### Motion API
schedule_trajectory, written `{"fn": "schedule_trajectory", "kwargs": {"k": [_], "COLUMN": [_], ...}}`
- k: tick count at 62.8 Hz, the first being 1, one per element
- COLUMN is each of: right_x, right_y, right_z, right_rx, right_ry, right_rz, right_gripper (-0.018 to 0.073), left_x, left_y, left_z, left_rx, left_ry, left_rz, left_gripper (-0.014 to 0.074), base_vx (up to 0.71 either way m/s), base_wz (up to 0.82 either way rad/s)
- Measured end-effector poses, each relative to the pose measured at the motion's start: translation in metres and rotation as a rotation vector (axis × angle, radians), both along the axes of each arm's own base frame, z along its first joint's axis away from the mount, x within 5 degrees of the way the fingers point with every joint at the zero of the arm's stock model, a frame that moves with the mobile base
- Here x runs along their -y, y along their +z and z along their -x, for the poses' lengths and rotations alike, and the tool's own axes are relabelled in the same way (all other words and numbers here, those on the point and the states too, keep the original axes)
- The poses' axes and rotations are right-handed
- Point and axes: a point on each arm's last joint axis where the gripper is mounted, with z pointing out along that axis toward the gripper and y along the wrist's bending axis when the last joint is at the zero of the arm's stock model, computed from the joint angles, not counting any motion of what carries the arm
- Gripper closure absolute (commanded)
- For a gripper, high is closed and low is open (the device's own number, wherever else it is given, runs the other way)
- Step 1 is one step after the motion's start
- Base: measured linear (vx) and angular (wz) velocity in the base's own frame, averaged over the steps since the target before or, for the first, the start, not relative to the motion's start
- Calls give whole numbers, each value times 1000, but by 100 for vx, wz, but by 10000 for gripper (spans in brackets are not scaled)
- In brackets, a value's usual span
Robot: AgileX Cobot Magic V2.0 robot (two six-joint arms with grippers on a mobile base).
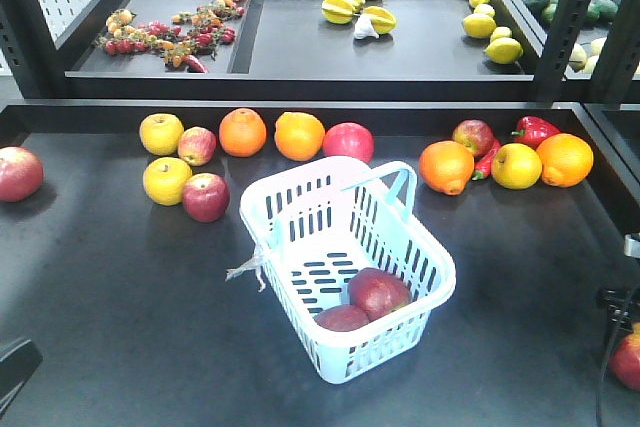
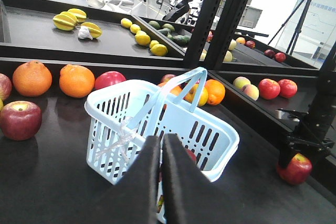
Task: Pick three apples into basket with both arms
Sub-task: 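Reach the right gripper to a third red apple and grasp it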
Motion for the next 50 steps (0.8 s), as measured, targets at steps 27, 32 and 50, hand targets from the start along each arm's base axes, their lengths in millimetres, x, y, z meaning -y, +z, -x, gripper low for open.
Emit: {"fn": "schedule_trajectory", "kwargs": {"k": [27, 32, 50], "right_x": [-6, -11, -53], "right_y": [20, 47, 153], "right_z": [-3, -6, 6], "right_rx": [70, 167, 482], "right_ry": [-4, 4, 92], "right_rz": [-51, -78, -279], "right_gripper": [323, 361, 379], "left_x": [0, 0, 0], "left_y": [0, 0, 0], "left_z": [0, 0, 0], "left_rx": [0, 0, 0], "left_ry": [0, 0, -1], "left_rz": [0, 0, 0], "left_gripper": [604, 604, 604], "base_vx": [0, 0, 0], "base_wz": [0, 0, 0]}}
